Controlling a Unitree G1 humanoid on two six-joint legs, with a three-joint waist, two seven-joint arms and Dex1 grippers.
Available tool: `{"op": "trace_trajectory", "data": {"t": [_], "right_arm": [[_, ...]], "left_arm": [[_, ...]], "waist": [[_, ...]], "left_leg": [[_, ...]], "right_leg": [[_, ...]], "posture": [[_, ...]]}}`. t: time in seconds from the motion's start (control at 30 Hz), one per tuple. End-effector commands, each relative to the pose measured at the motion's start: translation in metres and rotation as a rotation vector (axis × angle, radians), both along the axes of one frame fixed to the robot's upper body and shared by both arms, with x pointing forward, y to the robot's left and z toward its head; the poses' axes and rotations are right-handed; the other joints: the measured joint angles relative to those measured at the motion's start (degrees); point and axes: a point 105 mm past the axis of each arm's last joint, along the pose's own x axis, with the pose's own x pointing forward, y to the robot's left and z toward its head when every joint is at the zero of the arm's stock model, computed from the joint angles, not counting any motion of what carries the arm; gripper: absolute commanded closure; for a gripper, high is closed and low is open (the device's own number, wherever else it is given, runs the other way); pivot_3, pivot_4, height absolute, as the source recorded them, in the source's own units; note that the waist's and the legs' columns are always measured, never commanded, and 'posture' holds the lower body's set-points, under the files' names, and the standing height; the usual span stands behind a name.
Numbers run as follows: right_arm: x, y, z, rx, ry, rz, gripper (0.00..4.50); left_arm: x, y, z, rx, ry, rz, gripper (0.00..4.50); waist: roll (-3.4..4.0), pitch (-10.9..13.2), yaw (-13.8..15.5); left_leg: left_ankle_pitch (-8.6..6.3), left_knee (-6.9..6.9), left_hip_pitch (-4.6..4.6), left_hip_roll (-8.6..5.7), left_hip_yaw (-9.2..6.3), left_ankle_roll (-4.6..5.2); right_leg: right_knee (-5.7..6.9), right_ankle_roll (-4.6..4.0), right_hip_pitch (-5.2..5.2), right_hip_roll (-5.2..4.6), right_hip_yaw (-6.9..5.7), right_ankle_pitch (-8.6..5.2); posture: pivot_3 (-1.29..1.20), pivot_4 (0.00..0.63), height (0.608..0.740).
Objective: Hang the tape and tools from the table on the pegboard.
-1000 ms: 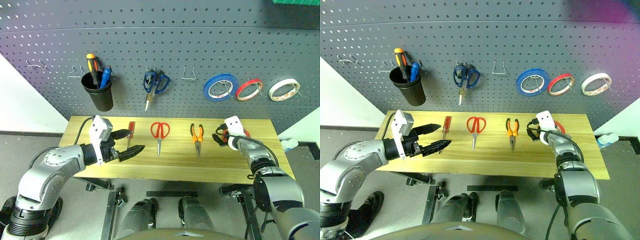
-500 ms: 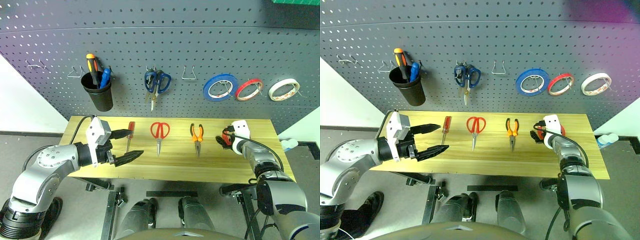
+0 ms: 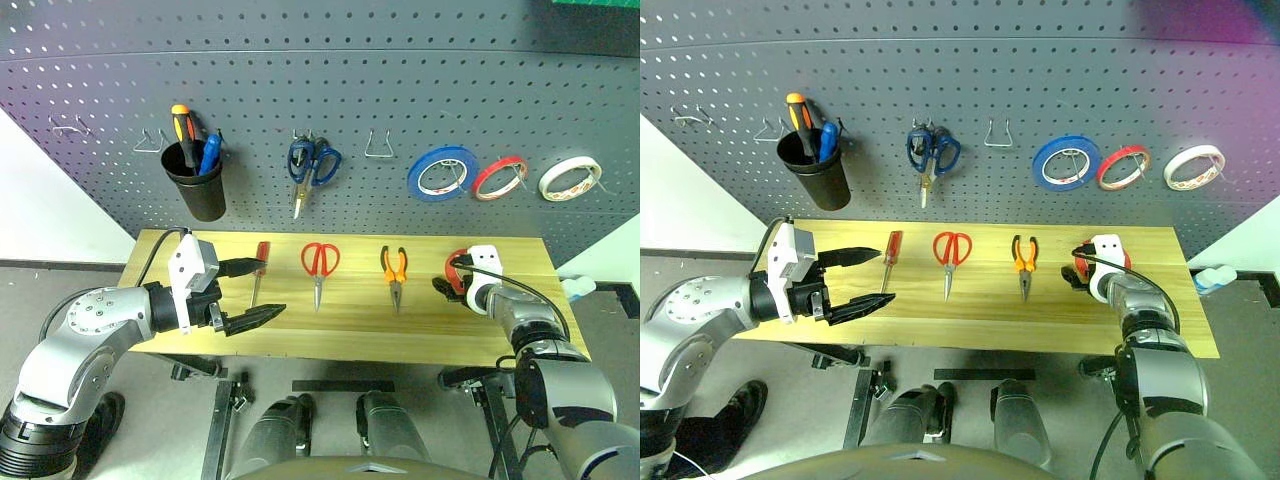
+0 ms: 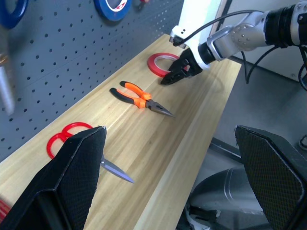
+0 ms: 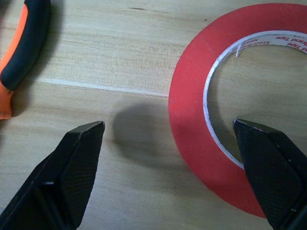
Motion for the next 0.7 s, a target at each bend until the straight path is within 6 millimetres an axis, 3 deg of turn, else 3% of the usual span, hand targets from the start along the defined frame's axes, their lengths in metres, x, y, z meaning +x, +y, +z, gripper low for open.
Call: {"op": "trace_trajectory", "data": {"t": [0.03, 0.13, 0.3, 0.5, 0.7], "right_arm": [[0.008, -0.003, 0.014, -0.014, -0.03, 0.003, 0.0], [0.006, -0.002, 0.01, -0.043, -0.003, 0.026, 0.0], [-0.003, -0.008, -0.001, -0.104, 0.063, 0.036, 1.63], [0.0, -0.007, 0.001, -0.126, 0.054, 0.036, 3.73], [0.002, -0.003, 0.002, -0.108, 0.042, 0.047, 3.81]], "left_arm": [[-0.001, -0.001, 0.011, 0.006, -0.058, -0.011, 0.03], [0.0, -0.001, 0.012, 0.011, -0.067, -0.011, 0.03], [-0.002, -0.001, 0.014, 0.018, -0.079, -0.012, 0.0], [-0.003, -0.001, 0.017, 0.02, -0.086, -0.009, 0.0], [-0.003, -0.002, 0.019, 0.021, -0.094, -0.012, 0.0]], "waist": [[-0.03, 0.17, 0.01], [-0.07, 0.38, 0.01], [-0.13, 0.55, 0.01], [-0.24, 0.63, 0.07], [-0.25, 0.65, 0.07]], "left_leg": [[0.0, 0.0, 0.0, 0.0, 0.0, 0.0], [0.0, -0.02, 0.0, 0.0, 0.0, 0.0], [0.0, -0.03, 0.0, 0.0, 0.0, 0.0], [0.0, -0.03, 0.0, 0.01, 0.0, 0.0], [0.0, -0.03, 0.0, 0.01, 0.0, 0.0]], "right_leg": [[0.0, 0.0, 0.0, 0.0, 0.0, 0.0], [-0.02, 0.02, -0.01, 0.0, 0.0, 0.01], [-0.02, 0.03, -0.01, 0.0, 0.0, 0.02], [-0.03, 0.03, 0.0, 0.0, 0.0, 0.02], [-0.04, 0.03, 0.0, 0.0, 0.0, 0.02]], "posture": [[-0.18, 0.22, 0.74], [-0.18, 0.222, 0.74], [-0.17, 0.226, 0.74], [-0.16, 0.229, 0.74], [-0.16, 0.227, 0.74]]}}
